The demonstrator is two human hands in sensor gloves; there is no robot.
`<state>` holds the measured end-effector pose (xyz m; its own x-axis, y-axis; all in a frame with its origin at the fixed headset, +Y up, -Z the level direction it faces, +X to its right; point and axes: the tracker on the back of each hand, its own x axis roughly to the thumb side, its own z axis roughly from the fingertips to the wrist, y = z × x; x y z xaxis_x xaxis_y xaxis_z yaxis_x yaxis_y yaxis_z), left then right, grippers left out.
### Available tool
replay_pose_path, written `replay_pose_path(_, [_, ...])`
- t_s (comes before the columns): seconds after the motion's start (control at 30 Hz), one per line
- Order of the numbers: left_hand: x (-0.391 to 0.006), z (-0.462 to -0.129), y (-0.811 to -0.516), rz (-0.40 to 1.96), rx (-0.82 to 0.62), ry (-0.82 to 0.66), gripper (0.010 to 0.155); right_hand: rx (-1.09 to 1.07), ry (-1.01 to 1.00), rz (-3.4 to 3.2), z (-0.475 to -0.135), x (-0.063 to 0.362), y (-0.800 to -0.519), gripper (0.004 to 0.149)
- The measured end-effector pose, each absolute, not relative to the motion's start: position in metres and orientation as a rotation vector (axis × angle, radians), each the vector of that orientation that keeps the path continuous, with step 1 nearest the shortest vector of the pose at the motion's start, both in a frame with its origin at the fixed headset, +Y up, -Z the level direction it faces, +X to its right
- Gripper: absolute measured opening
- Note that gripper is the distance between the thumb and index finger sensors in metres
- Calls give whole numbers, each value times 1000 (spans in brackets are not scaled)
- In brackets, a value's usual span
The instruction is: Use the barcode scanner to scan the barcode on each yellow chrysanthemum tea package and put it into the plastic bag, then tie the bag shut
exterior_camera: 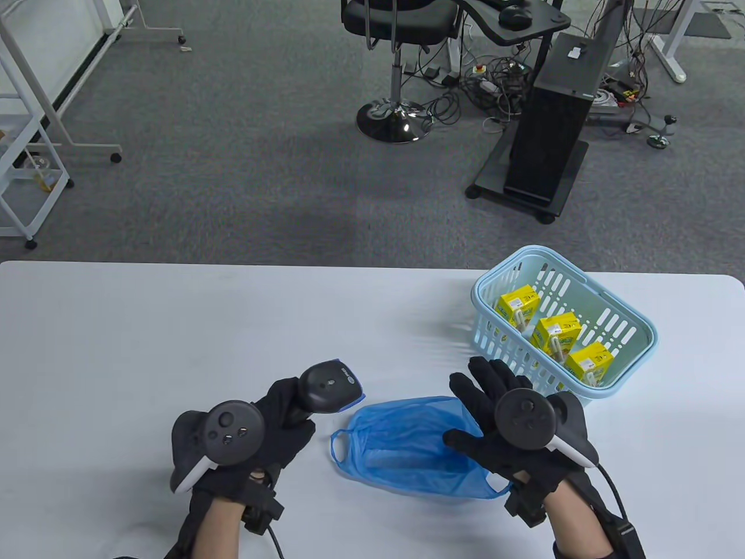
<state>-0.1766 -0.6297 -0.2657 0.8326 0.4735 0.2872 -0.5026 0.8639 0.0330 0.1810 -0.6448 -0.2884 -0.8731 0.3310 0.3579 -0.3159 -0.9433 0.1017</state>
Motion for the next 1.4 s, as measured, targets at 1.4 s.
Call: replay_pose_path(1.4, [-162, -266, -604, 512, -48, -507, 59, 274, -212, 3095, -286, 207, -557, 93])
